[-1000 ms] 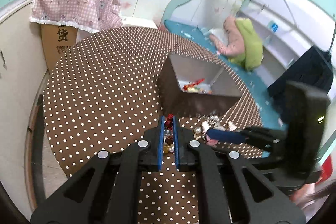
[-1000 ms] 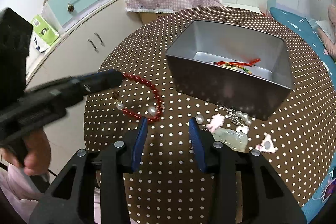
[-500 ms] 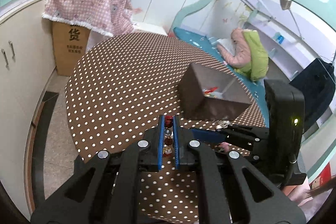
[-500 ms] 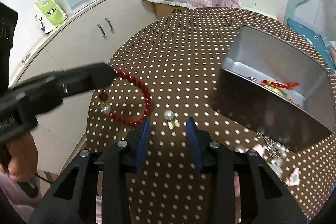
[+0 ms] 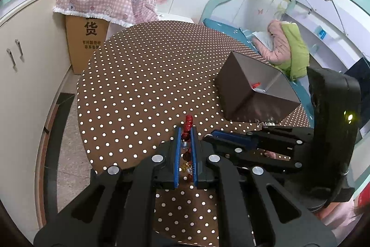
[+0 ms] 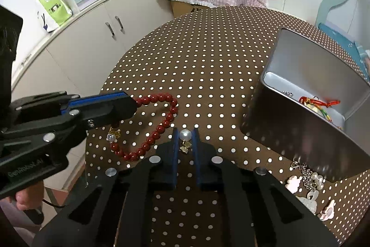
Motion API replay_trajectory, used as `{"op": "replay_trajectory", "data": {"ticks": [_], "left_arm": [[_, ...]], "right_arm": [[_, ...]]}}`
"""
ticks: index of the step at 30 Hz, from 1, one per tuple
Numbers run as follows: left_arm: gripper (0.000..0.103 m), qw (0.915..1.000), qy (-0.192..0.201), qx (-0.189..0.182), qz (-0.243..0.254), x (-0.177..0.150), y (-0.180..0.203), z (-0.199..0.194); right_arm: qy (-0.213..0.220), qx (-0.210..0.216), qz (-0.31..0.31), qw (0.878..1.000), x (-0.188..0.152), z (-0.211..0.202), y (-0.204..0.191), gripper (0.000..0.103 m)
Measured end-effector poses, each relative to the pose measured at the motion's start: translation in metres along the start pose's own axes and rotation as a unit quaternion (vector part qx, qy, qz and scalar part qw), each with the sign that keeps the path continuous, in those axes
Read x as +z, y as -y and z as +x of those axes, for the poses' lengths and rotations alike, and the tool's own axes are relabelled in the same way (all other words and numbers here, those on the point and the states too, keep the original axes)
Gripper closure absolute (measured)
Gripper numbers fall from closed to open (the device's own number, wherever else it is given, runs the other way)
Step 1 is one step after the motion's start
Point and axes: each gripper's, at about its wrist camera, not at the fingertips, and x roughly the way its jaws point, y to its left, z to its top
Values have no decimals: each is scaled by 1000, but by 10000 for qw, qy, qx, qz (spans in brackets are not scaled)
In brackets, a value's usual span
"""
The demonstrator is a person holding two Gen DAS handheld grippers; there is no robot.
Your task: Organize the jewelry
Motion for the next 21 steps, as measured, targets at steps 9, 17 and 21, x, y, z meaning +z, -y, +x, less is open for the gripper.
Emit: {"op": "replay_trajectory", "data": {"ticks": [9,17,21], "left_arm": [[95,9995,53,-212,212,7,21,1],[95,9962,272,-599,565,33,54,-4],[95,9910,552,-922,799,50,74,-15]], "right_arm": [[296,40,321,9990,-1,-34,17,93],[828,-131,697,9940,-5,-83,45,93],[1161,-276,855,9892,-7,-111,60,93]]}}
